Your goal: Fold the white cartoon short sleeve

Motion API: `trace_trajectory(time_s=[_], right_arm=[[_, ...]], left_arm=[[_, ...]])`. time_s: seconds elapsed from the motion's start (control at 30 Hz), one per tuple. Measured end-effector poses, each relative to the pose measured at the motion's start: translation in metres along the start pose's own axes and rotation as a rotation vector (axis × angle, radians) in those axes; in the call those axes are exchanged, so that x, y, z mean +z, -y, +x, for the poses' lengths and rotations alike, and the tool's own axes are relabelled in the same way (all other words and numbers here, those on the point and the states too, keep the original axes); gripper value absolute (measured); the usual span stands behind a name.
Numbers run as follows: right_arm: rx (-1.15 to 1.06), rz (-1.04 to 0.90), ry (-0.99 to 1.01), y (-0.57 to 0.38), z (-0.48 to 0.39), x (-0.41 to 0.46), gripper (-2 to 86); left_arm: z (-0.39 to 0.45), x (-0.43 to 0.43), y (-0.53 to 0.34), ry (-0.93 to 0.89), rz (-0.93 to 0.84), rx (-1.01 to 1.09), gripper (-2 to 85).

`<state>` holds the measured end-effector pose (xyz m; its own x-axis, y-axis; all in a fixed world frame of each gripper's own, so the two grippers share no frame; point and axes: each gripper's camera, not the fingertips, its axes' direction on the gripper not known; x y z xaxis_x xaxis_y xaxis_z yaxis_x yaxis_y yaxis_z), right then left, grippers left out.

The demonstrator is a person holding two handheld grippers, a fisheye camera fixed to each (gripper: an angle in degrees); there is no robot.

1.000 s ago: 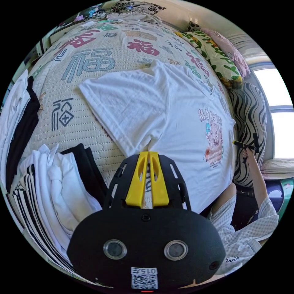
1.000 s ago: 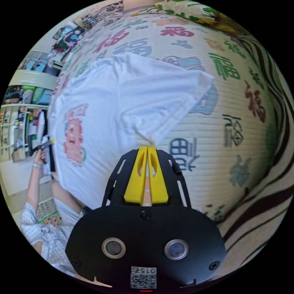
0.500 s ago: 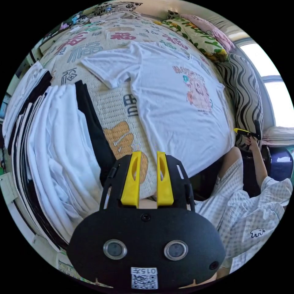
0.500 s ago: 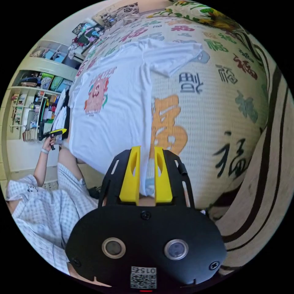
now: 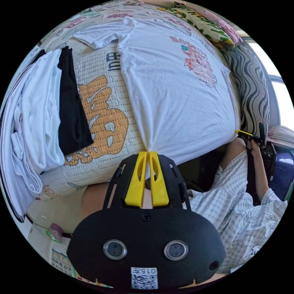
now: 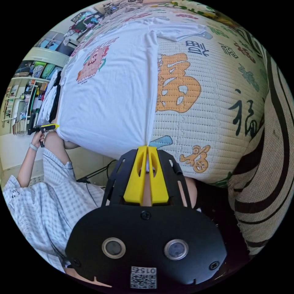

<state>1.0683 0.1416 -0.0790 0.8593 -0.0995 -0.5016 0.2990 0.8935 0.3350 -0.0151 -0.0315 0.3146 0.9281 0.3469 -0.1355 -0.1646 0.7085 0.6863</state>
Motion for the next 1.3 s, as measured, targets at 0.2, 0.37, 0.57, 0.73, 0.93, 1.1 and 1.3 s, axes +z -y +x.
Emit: trace_trajectory(time_s=[0.2, 0.37, 0.57, 0.73, 0.93, 1.1, 1.3], right_arm=[[-0.004, 0.023, 0.061, -0.012, 0.006, 0.001, 1.8], [0.039, 0.186, 0.007, -0.03, 0.021, -0.025, 4.1], [0.063, 0.47, 0.054, -0.006, 0.038, -0.048, 5.7], [0.129, 0.605, 0.144, 0.052, 0.053, -0.039, 5.8], [0.219, 0.64, 0.253, 0.087, 0.072, -0.018, 6.0], [0.21, 0.621, 0.321, 0.097, 0.078, -0.004, 5.9], [0.217, 0.621, 0.373, 0.106, 0.085, -0.001, 5.3]], left_arm=[[0.032, 0.024, 0.018, 0.052, -0.038, -0.01, 5.2], [0.064, -0.005, 0.013, 0.261, 0.15, -0.086, 8.3], [0.187, -0.016, 0.141, 0.283, 0.229, 0.223, 9.3], [0.37, 0.008, 0.304, 0.182, 0.362, 0.631, 7.5], [0.524, 0.09, 0.448, 0.129, 0.309, 0.784, 7.5], [0.575, 0.161, 0.505, 0.165, 0.206, 0.773, 8.5], [0.574, 0.2, 0.535, 0.155, 0.172, 0.703, 4.6]])
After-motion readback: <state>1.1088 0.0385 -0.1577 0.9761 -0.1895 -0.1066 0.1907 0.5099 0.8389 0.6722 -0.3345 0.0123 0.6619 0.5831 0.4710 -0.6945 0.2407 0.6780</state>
